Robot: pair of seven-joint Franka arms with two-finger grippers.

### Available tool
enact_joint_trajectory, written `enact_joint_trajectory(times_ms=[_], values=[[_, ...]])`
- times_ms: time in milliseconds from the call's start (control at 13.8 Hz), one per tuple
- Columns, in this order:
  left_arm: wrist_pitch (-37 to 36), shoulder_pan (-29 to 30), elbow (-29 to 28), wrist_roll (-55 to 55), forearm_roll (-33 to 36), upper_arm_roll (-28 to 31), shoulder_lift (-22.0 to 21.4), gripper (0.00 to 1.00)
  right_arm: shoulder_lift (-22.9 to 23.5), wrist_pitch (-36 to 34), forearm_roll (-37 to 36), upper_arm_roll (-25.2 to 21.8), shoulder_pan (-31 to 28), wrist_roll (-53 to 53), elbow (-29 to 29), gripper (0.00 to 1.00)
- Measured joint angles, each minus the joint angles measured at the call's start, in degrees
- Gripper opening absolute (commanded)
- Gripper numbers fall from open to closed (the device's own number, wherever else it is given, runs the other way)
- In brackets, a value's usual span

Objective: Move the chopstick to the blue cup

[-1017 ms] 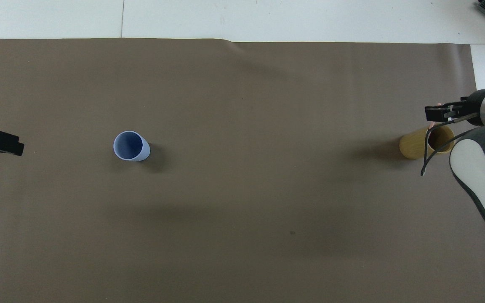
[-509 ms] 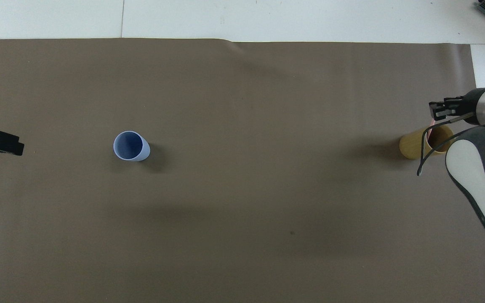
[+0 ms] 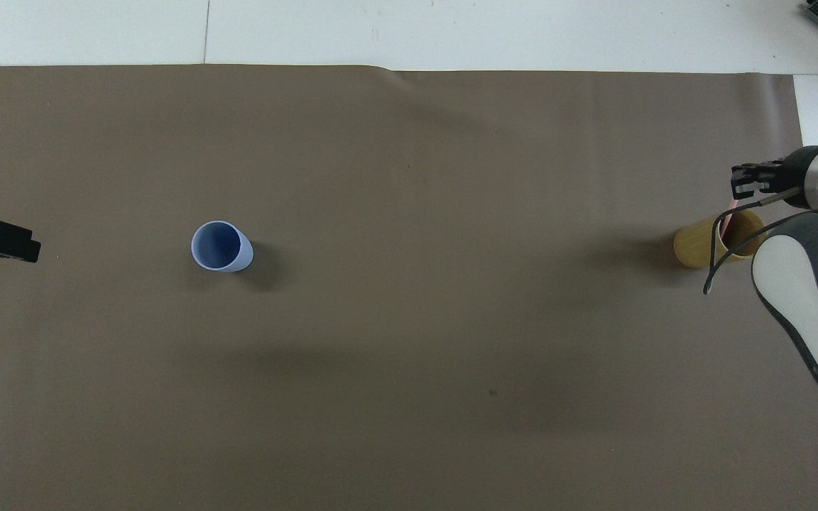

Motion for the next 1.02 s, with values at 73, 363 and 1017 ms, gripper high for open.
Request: enact_joint_trajectory(times_ms=[73,363,1017], values=[[0.0,0.0,0.0,0.0,0.0,0.0,0.0,1.0,-0.2,0.0,0.0,0.0,0.0,0.0,0.2,0.0],[0.0,0.0,0.0,0.0,0.0,0.0,0.0,1.0,-3.9,0.0,0.0,0.0,0.0,0.0,1.1,0.0],[0.0,0.0,0.0,0.0,0.0,0.0,0.0,1.0,-10.0,-7.2,0.0,0.2,0.0,0.0,3.7,0.0]])
